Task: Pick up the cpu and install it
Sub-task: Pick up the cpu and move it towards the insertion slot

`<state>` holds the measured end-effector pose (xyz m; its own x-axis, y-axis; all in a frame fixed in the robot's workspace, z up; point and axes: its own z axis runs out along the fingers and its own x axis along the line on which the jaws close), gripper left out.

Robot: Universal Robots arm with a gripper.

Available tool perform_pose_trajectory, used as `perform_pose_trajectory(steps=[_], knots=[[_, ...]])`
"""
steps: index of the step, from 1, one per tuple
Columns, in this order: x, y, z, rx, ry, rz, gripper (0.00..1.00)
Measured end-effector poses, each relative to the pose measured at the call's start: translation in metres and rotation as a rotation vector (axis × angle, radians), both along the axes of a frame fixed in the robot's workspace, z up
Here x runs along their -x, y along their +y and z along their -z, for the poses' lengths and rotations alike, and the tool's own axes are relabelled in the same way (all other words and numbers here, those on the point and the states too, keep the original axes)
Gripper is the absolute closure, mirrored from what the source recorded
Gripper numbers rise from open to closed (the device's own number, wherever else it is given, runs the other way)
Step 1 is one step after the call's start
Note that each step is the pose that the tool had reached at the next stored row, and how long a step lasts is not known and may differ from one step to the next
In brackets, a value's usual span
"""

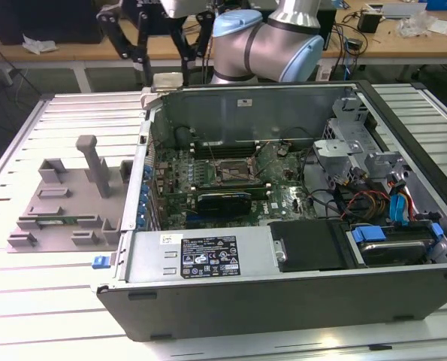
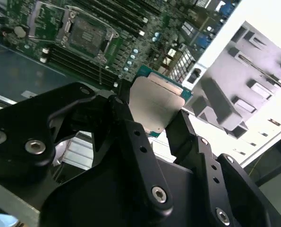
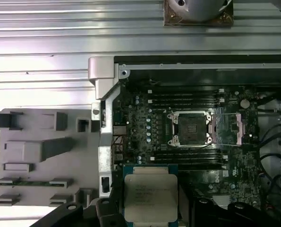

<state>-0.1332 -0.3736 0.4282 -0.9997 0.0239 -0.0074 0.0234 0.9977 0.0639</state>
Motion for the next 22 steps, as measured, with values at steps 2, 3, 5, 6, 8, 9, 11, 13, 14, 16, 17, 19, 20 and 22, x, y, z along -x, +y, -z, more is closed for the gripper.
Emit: perform_pose_trajectory(steps=[2, 3, 5, 6, 8, 9, 11, 13, 14, 16, 17, 19, 20, 22], knots=[[-0.013, 0.0, 0.003, 0.0001, 0.0027, 0.0, 0.45], [-0.016, 0.0, 0.0049, 0.0001, 0.0042, 0.0, 0.45], [-0.022, 0.0, 0.0094, 0.0, 0.0074, 0.0, 0.45], [-0.026, 0.0, 0.0133, 0.0, 0.0096, 0.0, 0.45], [-0.032, 0.0, 0.022, 0.0, 0.0124, 0.0, 0.45], [-0.034, 0.0, 0.0267, 0.0002, 0.0127, 0.0, 0.45], [-0.036, 0.0, 0.0389, 0.0001, 0.0127, 0.0, 0.45], [-0.038, 0.0002, 0.0463, 0.0, 0.0126, 0.0, 0.45], [-0.039, 0.0003, 0.0499, 0.0001, 0.0126, 0.0, 0.45], [-0.042, 0.0008, 0.0563, 0.0001, 0.0127, 0.0, 0.45], [-0.044, 0.0012, 0.0603, -0.0002, 0.0127, 0.0, 0.45], [-0.052, 0.0033, 0.0715, 0.0, 0.014, 0.0, 0.45], [-0.055, 0.0048, 0.0768, 0.0003, 0.0147, 0.0, 0.45], [-0.06, 0.0078, 0.0843, 0.0, 0.0158, 0.0, 0.45]])
